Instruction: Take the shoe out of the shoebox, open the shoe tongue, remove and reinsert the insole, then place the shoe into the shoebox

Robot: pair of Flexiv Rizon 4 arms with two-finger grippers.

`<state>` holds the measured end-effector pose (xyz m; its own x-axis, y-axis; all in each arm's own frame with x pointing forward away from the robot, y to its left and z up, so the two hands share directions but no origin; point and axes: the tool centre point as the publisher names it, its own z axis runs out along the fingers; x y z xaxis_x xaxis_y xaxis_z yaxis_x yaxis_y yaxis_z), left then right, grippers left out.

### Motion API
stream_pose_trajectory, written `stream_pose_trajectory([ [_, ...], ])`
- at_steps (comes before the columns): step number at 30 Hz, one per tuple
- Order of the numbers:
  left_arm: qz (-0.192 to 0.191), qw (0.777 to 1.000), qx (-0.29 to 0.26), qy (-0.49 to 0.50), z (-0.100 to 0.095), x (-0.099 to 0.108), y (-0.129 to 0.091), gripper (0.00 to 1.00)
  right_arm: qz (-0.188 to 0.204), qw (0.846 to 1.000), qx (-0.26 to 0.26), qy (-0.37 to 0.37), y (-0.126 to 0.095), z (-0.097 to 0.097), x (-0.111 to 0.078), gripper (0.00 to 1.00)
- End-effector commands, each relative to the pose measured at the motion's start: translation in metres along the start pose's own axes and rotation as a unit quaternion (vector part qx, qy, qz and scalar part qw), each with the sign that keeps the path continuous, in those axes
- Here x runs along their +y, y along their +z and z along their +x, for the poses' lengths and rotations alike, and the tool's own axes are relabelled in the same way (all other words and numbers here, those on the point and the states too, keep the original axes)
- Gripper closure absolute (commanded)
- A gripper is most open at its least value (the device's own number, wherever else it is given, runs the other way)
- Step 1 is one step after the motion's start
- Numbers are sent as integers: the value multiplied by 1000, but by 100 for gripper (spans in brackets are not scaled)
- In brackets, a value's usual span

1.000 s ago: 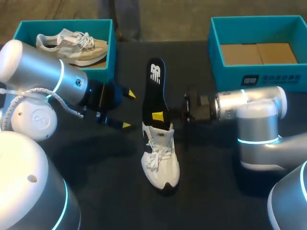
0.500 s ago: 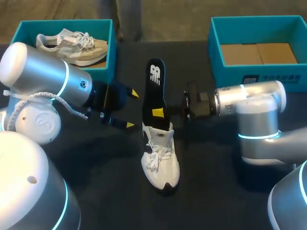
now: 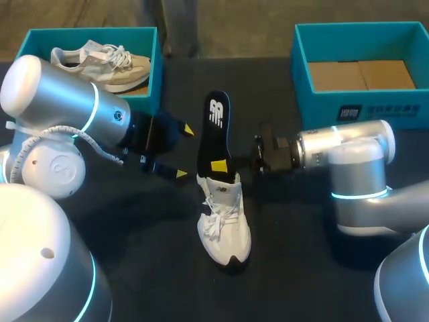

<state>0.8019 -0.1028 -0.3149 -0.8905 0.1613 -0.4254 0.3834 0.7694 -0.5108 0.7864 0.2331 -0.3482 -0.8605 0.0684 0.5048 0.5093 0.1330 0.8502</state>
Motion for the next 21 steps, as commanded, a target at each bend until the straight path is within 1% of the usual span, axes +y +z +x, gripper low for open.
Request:
stream_pose_trajectory([
  [1, -2, 1000, 0, 0, 2, 0, 0, 0, 8, 1000, -3, 5, 3, 5, -6, 100],
  [5, -4, 1000, 1, 3, 0, -1, -2, 0, 15, 1000, -2, 6, 3, 6, -7, 100],
  [7, -2, 1000, 7, 7, -2, -1, -4, 0, 13, 1000, -6, 0, 2, 6, -2, 100],
  [8, -1, 1000, 12, 10, -2, -2, -5, 0, 13, 1000, -6, -2, 1, 6, 0, 91],
  [9, -2, 1000, 16, 14, -3, -2, -6, 0, 14, 1000, -7, -5, 1, 7, 2, 78],
  [12, -4, 999, 26, 20, -4, -2, -10, 0, 16, 1000, -8, -10, 0, 7, 4, 66],
  [15, -7, 999, 30, 24, -6, 0, -11, 0, 19, 1000, -10, -15, -1, 7, 8, 66],
  [18, -13, 999, 32, 28, -8, 0, -13, 0, 22, 999, -13, -22, -4, 9, 16, 67],
  [21, -16, 999, 33, 31, -9, 0, -14, 0, 23, 999, -14, -27, -4, 8, 19, 66],
])
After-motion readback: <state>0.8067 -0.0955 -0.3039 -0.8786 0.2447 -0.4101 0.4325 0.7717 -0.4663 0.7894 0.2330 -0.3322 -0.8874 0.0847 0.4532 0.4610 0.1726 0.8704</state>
